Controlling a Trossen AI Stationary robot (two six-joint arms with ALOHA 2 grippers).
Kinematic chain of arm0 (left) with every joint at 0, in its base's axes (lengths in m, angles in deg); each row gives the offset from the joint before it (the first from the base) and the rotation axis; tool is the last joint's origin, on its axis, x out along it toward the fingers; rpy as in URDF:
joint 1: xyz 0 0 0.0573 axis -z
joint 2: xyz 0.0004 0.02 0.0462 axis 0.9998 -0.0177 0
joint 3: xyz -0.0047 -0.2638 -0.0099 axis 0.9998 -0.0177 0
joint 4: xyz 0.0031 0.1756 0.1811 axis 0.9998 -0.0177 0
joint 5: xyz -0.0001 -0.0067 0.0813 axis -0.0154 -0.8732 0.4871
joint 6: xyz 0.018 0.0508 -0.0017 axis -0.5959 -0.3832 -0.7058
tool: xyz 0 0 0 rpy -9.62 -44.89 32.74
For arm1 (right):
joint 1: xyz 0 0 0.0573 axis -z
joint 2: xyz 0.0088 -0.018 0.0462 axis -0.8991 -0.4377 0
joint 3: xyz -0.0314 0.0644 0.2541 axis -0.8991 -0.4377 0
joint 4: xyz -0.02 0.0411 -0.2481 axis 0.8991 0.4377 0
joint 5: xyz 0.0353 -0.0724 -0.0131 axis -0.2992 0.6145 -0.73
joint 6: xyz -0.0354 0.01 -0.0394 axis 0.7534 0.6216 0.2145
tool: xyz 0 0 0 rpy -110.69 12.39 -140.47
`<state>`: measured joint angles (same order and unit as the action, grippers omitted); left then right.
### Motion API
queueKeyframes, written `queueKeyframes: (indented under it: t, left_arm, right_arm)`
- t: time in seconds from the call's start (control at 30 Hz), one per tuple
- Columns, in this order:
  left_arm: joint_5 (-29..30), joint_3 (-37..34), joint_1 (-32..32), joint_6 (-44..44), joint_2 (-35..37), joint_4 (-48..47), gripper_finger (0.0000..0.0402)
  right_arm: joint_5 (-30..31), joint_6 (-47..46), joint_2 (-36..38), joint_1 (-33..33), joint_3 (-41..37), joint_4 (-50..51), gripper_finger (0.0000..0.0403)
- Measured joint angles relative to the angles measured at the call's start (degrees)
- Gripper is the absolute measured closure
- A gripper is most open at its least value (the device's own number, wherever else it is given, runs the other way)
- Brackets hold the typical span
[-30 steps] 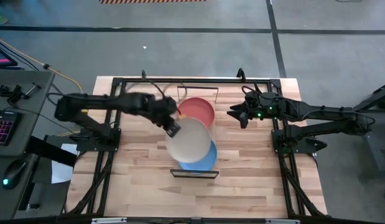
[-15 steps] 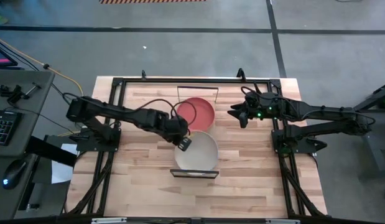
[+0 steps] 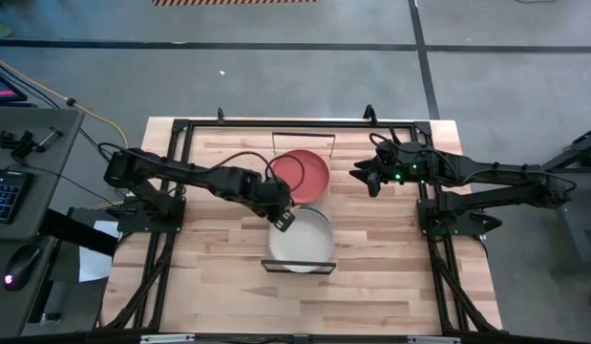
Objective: Place and stack plates onto a shelf
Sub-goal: Stack the gray plate on top of the blue plate on the shelf, then return to Home Position
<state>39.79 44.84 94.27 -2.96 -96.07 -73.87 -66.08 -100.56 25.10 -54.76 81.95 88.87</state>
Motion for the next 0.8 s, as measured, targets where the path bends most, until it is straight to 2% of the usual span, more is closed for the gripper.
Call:
queueKeyframes:
  t: [0.13, 0.27, 0.43, 0.53, 0.6, 0.7, 0.8]
  left_arm:
    - [-0.14, -0.07, -0.75, -3.55, 0.84, -0.67, 0.0326]
    - [0.09, -0.05, -3.13, -8.70, 5.75, -1.05, 0.0302]
    - [8.10, -0.09, -5.92, -15.61, 16.23, 1.32, 0.0283]
    - [12.72, -0.63, -6.38, -20.20, 23.21, 7.52, 0.0278]
    - [12.96, -3.19, -6.51, -22.80, 27.83, 13.99, 0.0277]
    - [11.09, -10.21, -6.37, -27.08, 34.32, 25.38, 0.0278]
    - [6.23, -19.66, -5.70, -29.88, 40.07, 37.75, 0.0280]
  right_arm:
    - [0.00, -1.01, 0.00, 0.00, 0.00, 0.00, 0.0227]
    - [-0.04, -1.16, 0.00, 0.00, 0.00, -0.14, 0.0227]
    - [-0.54, -2.10, 0.00, 0.00, -0.02, -3.53, 0.0227]
    - [-1.71, -2.12, -0.02, 0.00, -0.02, -7.12, 0.0227]
    - [-2.63, -2.03, -0.02, 0.00, -0.02, -9.86, 0.0227]
    - [-2.93, -0.79, -0.02, -0.02, -0.02, -13.18, 0.0227]
    - [-2.97, 0.51, -0.02, -0.02, -0.02, -15.23, 0.0227]
